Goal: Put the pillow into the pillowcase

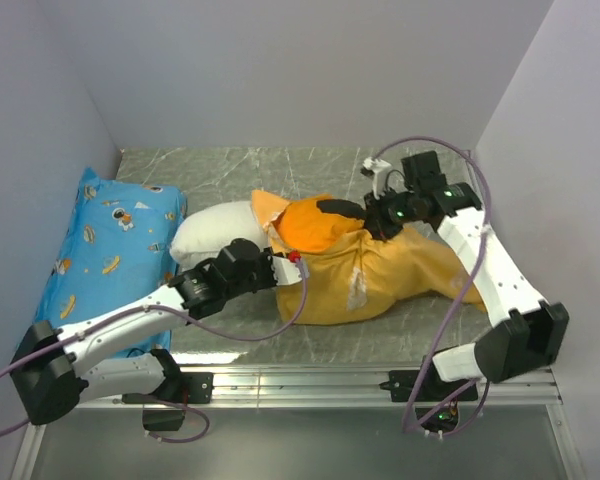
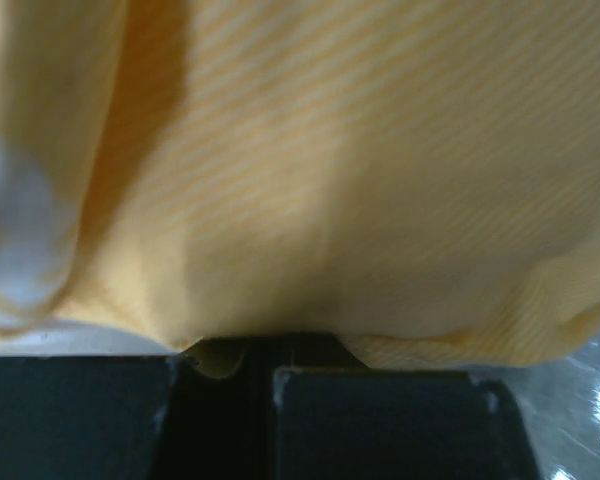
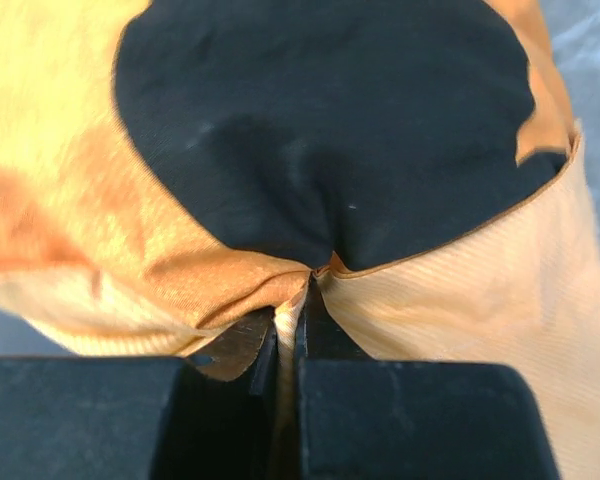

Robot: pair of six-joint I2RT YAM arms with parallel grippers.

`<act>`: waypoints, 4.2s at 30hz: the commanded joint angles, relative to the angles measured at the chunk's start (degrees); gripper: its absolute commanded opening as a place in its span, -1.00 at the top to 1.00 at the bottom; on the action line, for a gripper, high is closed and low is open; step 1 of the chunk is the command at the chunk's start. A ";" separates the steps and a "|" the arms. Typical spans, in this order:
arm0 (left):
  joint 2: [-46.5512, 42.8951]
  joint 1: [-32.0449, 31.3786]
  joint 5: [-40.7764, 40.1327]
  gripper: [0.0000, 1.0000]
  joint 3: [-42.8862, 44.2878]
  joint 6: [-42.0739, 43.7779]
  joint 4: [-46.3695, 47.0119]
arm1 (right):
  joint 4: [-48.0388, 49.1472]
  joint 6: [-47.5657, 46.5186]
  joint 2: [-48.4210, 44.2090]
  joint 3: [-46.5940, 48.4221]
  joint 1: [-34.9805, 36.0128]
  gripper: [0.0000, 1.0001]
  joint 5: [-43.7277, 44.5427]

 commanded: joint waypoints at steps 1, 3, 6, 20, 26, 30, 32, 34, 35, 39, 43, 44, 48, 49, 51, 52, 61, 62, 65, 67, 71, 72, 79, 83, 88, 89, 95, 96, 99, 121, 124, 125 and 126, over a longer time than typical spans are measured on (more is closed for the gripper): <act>7.23 -0.08 -7.51 0.99 -2.60 -1.77 4.11 | 21.53 4.52 9.98 7.36 4.32 1.00 7.93; 11.34 2.81 -8.04 0.99 -0.94 0.07 7.64 | 21.64 4.09 13.94 14.46 4.95 1.00 9.17; 16.28 6.77 -9.45 0.99 1.96 1.40 10.28 | 24.00 -0.81 10.64 12.42 4.77 1.00 11.71; -11.65 11.43 19.90 -0.30 5.29 5.13 -21.35 | 16.35 5.03 -8.38 1.93 -8.82 -0.68 7.82; -4.39 11.87 14.73 -0.38 12.15 -7.10 -17.67 | 13.64 12.50 8.30 9.13 -12.46 -0.58 9.71; 3.70 11.87 7.00 -0.40 15.15 -10.20 -12.23 | 17.49 18.22 12.19 11.59 -11.32 -0.67 7.50; 7.05 12.49 4.88 -0.40 15.85 -11.34 -8.71 | 19.17 19.98 14.91 15.01 -10.00 -0.68 7.41; 9.43 12.75 2.52 -0.39 16.38 -11.87 -6.86 | 20.22 21.13 16.93 17.39 -7.81 -0.68 6.89; 10.66 13.19 2.42 -0.38 17.60 -12.74 -6.85 | 19.97 21.31 17.99 18.71 -7.10 -0.68 7.06; 15.24 15.65 2.33 -0.37 19.90 -14.86 -6.85 | 18.91 19.47 23.27 23.90 -3.15 -0.68 9.96; 16.99 16.97 2.42 -0.34 21.39 -15.30 -6.68 | 14.53 16.57 27.66 27.68 -0.51 -0.68 14.52; 17.61 17.23 2.33 -0.33 21.66 -15.65 -6.76 | 13.99 16.04 28.63 28.21 -0.24 -0.67 15.05; 18.75 18.55 3.11 -0.22 22.27 -16.35 -7.29 | 12.67 13.14 29.77 28.22 0.55 -0.47 22.34; 18.84 18.81 3.29 -0.19 22.45 -16.61 -7.38 | 12.41 13.05 30.04 28.30 0.46 -0.32 24.01; 19.37 19.25 3.47 -0.15 22.63 -16.71 -7.82 | 12.14 12.43 30.31 28.22 -0.24 -0.12 27.79; 19.46 19.52 3.47 -0.12 22.80 -16.97 -7.82 | 12.23 12.34 29.43 27.87 -0.50 0.13 28.85; 21.12 20.66 4.61 0.36 22.98 -17.23 -8.08 | 12.94 10.85 16.00 18.12 -8.05 1.00 31.14; 21.48 20.75 4.61 0.43 23.15 -17.23 -8.34 | 12.15 10.76 14.76 16.89 -9.45 1.00 31.06; 21.92 21.28 5.14 0.64 23.86 -17.85 -8.52 | 11.79 11.11 7.12 8.64 -16.74 1.00 29.65; 21.92 21.54 5.66 0.74 23.86 -18.11 -8.70 | 11.18 10.07 0.38 0.58 -22.17 1.00 28.95; 22.01 21.89 8.91 0.81 24.64 -18.64 -10.28 | 3.21 6.29 -6.69 -8.51 -30.37 -0.05 26.23; 22.18 22.15 10.31 0.81 25.60 -18.55 -11.41 | 2.40 4.02 -7.83 -9.39 -31.52 -0.53 25.61; 18.42 24.61 25.08 0.01 30.01 -16.71 -19.49 | 8.44 -0.23 -13.39 -2.22 -24.27 -0.82 13.12; 12.09 27.51 30.71 -0.36 29.05 -14.50 -23.37 | 15.02 0.56 -8.82 2.36 -4.25 -0.82 16.03; 6.11 36.47 30.90 -0.47 27.81 -19.42 -22.15 | 20.05 6.97 6.55 17.09 4.94 -0.73 14.63; 6.27 37.27 27.50 -0.48 27.64 -20.21 -20.32 | 20.40 7.77 9.10 19.40 5.90 -0.73 13.14; 12.95 43.60 25.27 -0.48 29.04 -25.49 -18.29 | 23.48 15.41 27.47 32.77 13.90 -0.78 15.14; 13.48 44.47 24.66 -0.50 28.52 -27.15 -16.45 | 23.48 17.42 31.32 36.35 14.69 -0.78 16.10; 16.72 45.44 20.35 -0.54 27.55 -29.79 -14.24 | 24.80 18.67 37.22 40.94 17.07 -0.79 18.57; 15.43 44.93 49.78 0.99 11.65 -55.71 11.76 | 23.93 12.17 31.00 20.83 33.25 1.00 -14.56; 13.66 43.43 49.88 0.99 8.57 -59.23 11.69 | 25.85 14.19 29.17 14.26 31.49 1.00 -16.58; 12.96 43.51 49.79 0.99 6.13 -60.98 12.04 | 26.55 13.84 28.03 11.80 31.23 1.00 -15.89; 11.65 43.51 50.40 0.99 4.97 -61.35 12.30 | 26.82 12.62 25.41 7.60 31.14 1.00 -14.57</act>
